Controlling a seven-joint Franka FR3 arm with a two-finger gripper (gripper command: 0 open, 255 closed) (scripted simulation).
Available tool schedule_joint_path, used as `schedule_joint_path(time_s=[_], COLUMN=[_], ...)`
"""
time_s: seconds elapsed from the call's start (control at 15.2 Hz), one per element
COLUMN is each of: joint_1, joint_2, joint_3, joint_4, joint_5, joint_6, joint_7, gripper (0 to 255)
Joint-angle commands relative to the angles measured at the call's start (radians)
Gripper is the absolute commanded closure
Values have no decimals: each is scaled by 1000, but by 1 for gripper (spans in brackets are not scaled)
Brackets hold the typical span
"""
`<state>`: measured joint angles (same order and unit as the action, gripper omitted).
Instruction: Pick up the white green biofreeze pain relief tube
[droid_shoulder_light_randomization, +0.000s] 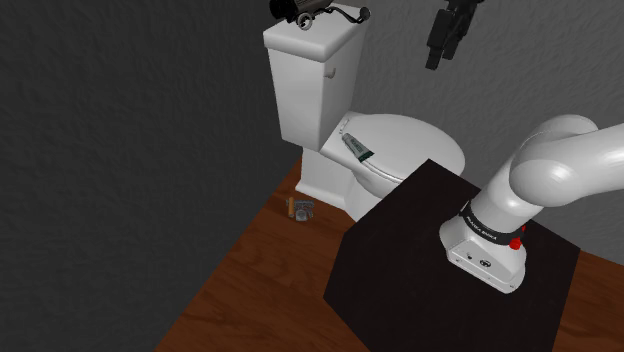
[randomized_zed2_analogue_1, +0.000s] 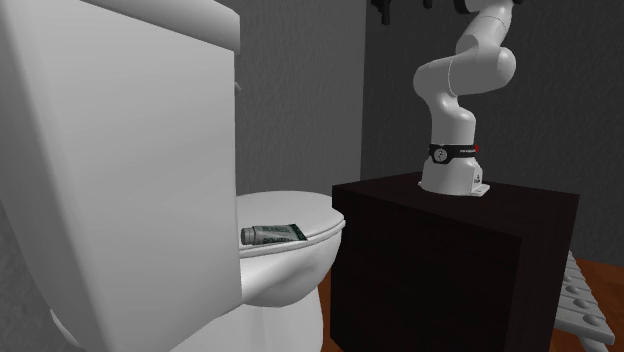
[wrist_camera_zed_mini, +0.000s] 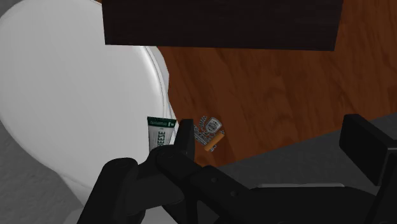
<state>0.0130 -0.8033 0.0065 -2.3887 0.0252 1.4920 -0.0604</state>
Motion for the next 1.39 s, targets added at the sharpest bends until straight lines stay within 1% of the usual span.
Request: schedule_joint_path(time_s=[0.0,0.33,0.66,0.99,1.32], joint_1=[0,-22,-48,-77,-109], joint_2=[0,14,79,204,388], joint_3=[0,-8,-18,-30,-41], joint_4=[0,-154,-275,-355,-388], joint_5=[0,-19,-39,-61,-86], joint_6=[0,212,443,692,954], joint_7=[0,10,21,35,55], gripper=[0,0,0,0,0])
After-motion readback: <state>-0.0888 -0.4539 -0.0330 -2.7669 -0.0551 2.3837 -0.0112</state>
